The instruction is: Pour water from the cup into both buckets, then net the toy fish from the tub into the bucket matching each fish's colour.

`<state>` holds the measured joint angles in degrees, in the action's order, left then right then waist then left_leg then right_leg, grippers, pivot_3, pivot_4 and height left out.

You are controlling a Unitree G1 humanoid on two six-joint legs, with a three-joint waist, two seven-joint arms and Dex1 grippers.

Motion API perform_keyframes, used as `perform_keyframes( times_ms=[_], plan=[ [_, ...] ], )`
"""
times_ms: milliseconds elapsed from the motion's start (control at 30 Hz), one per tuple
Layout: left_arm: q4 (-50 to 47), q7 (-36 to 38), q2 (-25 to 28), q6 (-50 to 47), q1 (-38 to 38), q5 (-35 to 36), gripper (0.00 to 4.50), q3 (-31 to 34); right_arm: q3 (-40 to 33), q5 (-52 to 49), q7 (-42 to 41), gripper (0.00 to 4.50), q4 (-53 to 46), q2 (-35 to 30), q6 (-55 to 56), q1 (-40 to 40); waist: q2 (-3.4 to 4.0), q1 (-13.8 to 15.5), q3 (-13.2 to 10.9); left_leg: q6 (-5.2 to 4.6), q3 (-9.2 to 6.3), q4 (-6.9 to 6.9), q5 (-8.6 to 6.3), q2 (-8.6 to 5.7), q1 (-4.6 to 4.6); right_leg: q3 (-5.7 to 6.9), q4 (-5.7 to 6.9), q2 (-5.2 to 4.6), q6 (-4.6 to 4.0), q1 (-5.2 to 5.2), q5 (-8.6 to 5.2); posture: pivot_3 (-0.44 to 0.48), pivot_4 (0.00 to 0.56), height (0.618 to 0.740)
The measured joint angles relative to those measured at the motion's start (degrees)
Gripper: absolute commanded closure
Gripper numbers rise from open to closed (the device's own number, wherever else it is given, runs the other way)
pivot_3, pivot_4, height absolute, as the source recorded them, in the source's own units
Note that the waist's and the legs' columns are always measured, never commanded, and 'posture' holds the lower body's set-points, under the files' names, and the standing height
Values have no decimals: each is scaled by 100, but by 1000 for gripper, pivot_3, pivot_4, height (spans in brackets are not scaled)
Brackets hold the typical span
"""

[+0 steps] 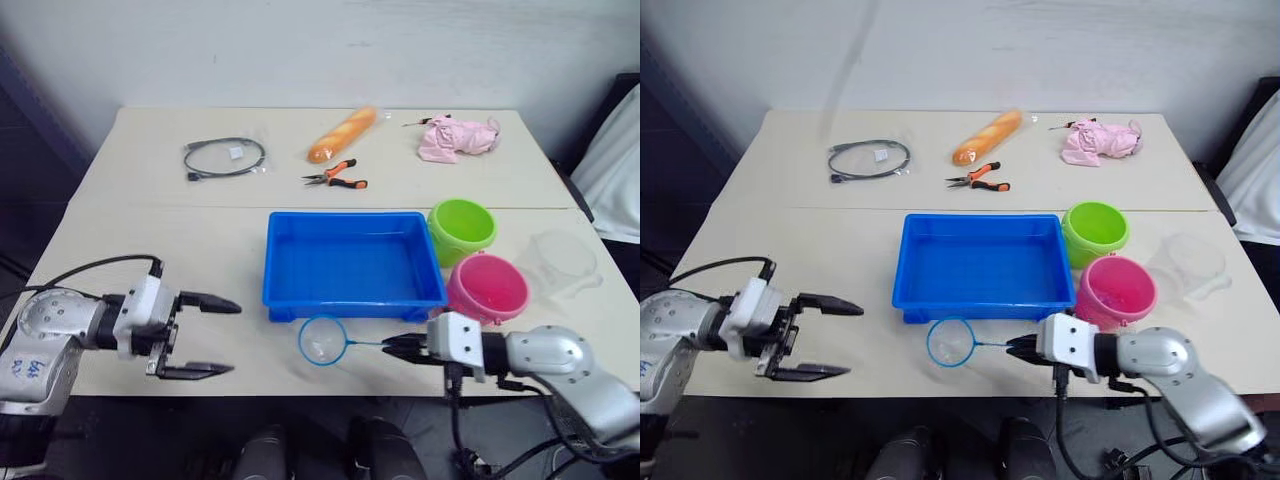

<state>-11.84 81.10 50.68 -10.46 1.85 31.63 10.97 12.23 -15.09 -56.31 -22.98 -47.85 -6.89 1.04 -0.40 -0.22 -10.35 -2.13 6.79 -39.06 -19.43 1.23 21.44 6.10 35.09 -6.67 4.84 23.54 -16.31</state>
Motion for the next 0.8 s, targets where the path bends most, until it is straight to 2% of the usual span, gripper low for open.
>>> perform_keyframes(
  times_ms=[133, 333, 467, 633, 667, 800],
  plan=[
    [-344, -103, 17, -175, -531, 29, 15, 124, 487, 457, -118, 4500, 868, 484, 440, 209, 1, -8, -1, 2, -1, 0, -1, 1, -3, 1, 4, 0, -6, 1, -3, 0, 150, 740],
    [-487, -270, 31, -346, -627, 46, 15, 192, 779, 698, -292, 4500, 1768, 1094, 689, 889, 2, -14, -1, 9, -1, 0, -3, 2, -10, 0, 25, 0, -17, 4, -10, 0, 150, 740],
    [-501, -307, 79, -413, -624, 47, 0, 195, 783, 770, -329, 2923, 1946, 1209, 674, 1039, 2, 5, -1, 14, -9, 0, -6, 2, -10, 6, 38, -1, -30, 7, -17, 0, 150, 740],
    [-468, -369, 206, -645, -650, 64, 0, 218, 598, 580, -471, 291, 1675, 1002, 430, 867, 10, -3, -6, 15, -8, 1, -7, 3, -11, 6, 42, -2, -33, 8, -19, 0, 150, 740],
    [-418, -417, 210, -680, -682, 61, 0, 251, 459, 507, -483, 34, 1570, 903, 381, 825, 11, -4, -7, 15, -9, 1, -7, 2, -10, 6, 41, -2, -33, 7, -19, 0, 150, 740],
    [-214, -907, -66, -467, -856, -184, 0, 398, -328, 128, -566, 34, 806, 263, 125, 377, 16, 10, -9, 15, -8, 8, -10, 4, -15, 6, 37, -3, -33, 6, -19, 0, 150, 740]
  ],
)
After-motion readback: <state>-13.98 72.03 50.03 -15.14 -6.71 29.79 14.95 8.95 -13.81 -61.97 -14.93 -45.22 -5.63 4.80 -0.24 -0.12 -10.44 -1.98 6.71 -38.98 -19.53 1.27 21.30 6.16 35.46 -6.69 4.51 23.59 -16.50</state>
